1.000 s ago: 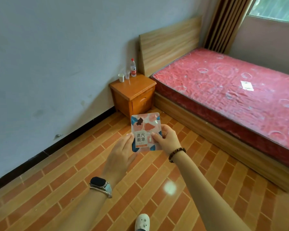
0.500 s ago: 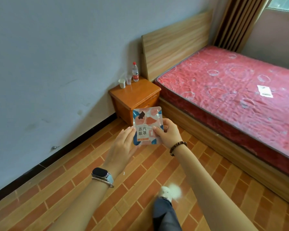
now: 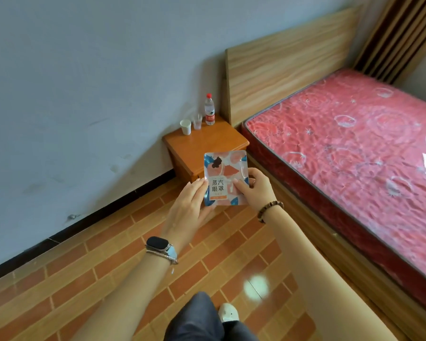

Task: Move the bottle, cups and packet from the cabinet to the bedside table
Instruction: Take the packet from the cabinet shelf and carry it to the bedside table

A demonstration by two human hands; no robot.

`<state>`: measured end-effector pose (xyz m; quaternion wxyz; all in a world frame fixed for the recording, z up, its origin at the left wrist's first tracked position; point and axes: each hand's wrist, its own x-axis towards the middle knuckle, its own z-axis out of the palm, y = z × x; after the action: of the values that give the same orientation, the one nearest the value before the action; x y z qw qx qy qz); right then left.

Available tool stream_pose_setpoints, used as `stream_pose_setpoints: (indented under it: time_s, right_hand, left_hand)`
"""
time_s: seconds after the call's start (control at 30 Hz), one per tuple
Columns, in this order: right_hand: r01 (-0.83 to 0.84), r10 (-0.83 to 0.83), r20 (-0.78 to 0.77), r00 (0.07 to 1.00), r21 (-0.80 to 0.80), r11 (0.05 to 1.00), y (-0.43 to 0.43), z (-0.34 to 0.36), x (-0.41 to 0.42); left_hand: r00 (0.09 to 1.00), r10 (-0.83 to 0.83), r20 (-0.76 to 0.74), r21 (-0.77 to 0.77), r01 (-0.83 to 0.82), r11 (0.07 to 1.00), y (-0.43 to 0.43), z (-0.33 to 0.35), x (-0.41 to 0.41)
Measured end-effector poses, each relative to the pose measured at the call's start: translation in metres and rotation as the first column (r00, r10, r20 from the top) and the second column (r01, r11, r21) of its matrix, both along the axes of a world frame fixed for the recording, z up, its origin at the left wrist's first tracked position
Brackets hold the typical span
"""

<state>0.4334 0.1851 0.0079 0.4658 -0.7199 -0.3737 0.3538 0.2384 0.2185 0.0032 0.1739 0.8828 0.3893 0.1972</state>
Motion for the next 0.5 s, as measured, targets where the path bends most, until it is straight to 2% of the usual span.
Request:
stream_pose_setpoints:
  time_s: [0.5]
  right_hand:
    - [-0.073, 0.074, 0.008, 0.997, -0.069, 0.995, 0.195, -0.025, 0.086]
  left_hand:
    - [0.997, 0.078, -0.018, -0.067, -0.079, 0.995, 0.178, -0.035, 0.083]
